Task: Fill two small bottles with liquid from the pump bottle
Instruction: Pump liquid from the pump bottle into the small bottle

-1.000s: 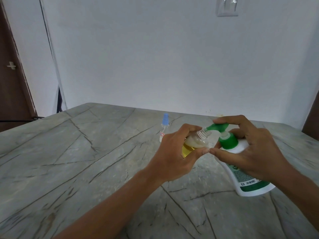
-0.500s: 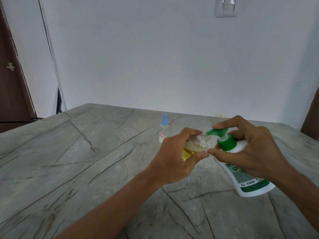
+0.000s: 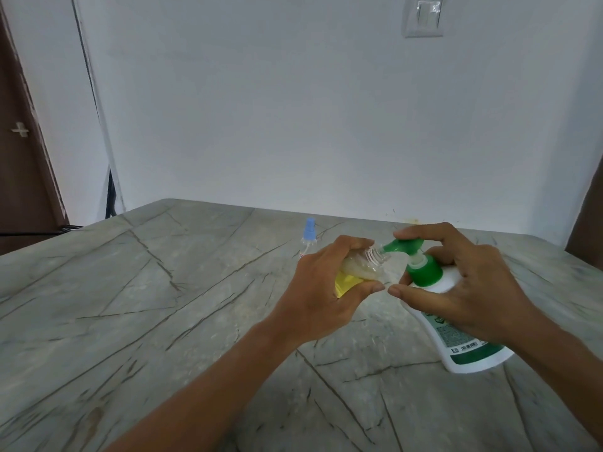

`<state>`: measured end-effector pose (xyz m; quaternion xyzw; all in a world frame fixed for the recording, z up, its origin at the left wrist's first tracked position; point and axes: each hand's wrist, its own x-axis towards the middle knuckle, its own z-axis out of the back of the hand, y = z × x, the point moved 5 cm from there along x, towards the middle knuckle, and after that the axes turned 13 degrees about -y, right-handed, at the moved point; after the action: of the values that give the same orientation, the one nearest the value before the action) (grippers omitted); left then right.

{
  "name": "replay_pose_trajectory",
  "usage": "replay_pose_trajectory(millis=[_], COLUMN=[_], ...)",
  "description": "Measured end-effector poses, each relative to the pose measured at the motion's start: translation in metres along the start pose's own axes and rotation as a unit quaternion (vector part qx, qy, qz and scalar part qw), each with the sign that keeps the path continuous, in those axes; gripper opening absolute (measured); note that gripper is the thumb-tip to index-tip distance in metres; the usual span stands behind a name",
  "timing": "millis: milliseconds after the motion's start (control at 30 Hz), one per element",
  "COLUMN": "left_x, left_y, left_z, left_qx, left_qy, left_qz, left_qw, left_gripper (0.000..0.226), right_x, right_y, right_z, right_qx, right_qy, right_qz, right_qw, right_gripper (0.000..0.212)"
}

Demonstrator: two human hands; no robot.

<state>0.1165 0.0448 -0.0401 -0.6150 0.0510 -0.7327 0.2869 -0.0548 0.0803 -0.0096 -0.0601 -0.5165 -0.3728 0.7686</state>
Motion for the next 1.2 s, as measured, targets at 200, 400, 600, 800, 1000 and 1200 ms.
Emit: replay_pose_trajectory(millis=[200, 400, 600, 800, 1000, 1200], left_x=[0.0011, -0.0013, -0.0016, -0.0032, -0.0040, -0.0052], left_y=[-0.0003, 0.0030, 0.0034, 0.0000, 0.0010, 0.0014], left_z=[0.0027, 0.0014, 0.0017, -0.0002, -0.0017, -0.0048], left_qx=[-0.016, -0.015, -0.022, -0.019, -0.016, -0.015], left_qy=[-0.019, -0.006, -0.019, -0.007, 0.007, 0.032], left_qz=[0.013, 0.022, 0.019, 0.015, 0.027, 0.038], left_qw=[1.000, 1.000, 0.999, 1.000, 0.999, 0.999], left_gripper=[0.051, 0.052, 0.050, 0.048, 0.047, 0.046], right_x=[-0.0004, 0.0011, 0.0010, 0.0000, -0.0004, -0.0003], right_y=[-0.0050, -0.0061, -0.0076, -0.0074, -0.0067, -0.0060], right_z=[0.0014, 0.0030, 0.0018, 0.0031, 0.0059, 0.0061], right_qx=[-0.001, -0.001, -0.017, -0.014, -0.020, -0.017], right_qy=[-0.016, -0.012, 0.001, -0.001, -0.012, -0.022], right_qz=[-0.003, -0.020, -0.019, -0.021, -0.025, -0.023], right_qw=[1.000, 1.000, 1.000, 1.000, 0.999, 0.999], right_gripper=[0.058, 0.050, 0.055, 0.059, 0.059, 0.054])
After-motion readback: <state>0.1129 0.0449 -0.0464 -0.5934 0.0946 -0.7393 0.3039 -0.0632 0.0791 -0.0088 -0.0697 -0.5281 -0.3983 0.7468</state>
